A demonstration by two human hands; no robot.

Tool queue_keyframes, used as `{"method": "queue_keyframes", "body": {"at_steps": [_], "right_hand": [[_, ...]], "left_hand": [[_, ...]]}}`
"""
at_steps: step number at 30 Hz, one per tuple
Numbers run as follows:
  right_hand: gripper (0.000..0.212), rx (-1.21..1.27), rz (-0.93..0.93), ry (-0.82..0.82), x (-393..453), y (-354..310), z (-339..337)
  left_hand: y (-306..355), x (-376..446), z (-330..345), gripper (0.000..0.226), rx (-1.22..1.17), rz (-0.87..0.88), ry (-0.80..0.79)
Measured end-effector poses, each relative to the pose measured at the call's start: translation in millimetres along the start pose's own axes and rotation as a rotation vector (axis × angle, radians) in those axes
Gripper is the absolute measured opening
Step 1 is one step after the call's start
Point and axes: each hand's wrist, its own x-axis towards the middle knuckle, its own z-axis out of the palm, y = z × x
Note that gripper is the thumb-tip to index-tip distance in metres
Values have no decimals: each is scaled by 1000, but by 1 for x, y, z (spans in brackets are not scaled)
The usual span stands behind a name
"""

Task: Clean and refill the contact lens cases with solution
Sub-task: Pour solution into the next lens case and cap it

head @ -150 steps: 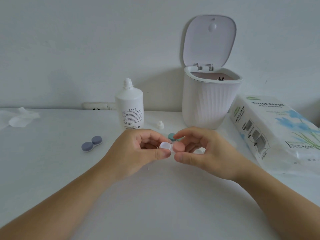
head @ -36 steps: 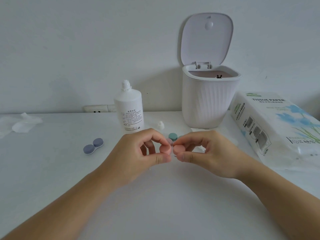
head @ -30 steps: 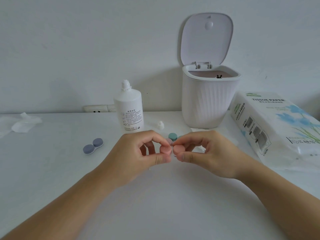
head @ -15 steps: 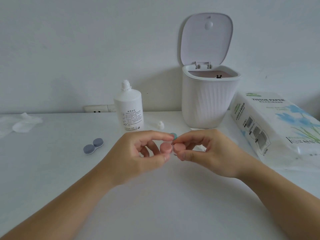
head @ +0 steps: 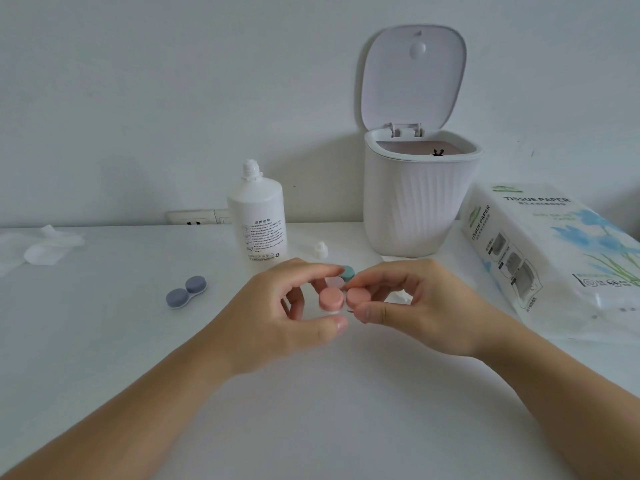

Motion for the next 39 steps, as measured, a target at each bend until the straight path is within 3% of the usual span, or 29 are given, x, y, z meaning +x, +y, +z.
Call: {"method": "queue_keyframes", "body": {"at_steps": [4,7,12,16,19,22,24,30,34,39], "right_hand": [[18,-31,2,-9,0,-1,0],[19,-34,9,-9,0,-1,0],[19,-16,11,-5,0,-2,0],[20,-12,17,-10,0,-3,0],[20,-16,16,-9,0,-3,0],[20,-8,21,-12,0,-3,0],[19,-12,20,-13,0,-3,0],[21,-23,20,-16,0,-2,0],[20,-12,21,-14,0,-2,0],[20,-25,17,-14,0,-1,0]], "left_hand": [[0,1,0,31,15,-10,135],[2,0,0,16,13,40,88],[-1,-1,0,46,53,6,55],[-1,0,0,30,52,8,121],[1,0,0,18,28,36,69],[-1,-1,-1,44,-30,7,20],[-2,-1,0,50,14,1,52],[2,-1,1,8,63,66,82],[2,-2,-1,39,-24,22,34],[1,-3,2,22,74,61,82]]}}
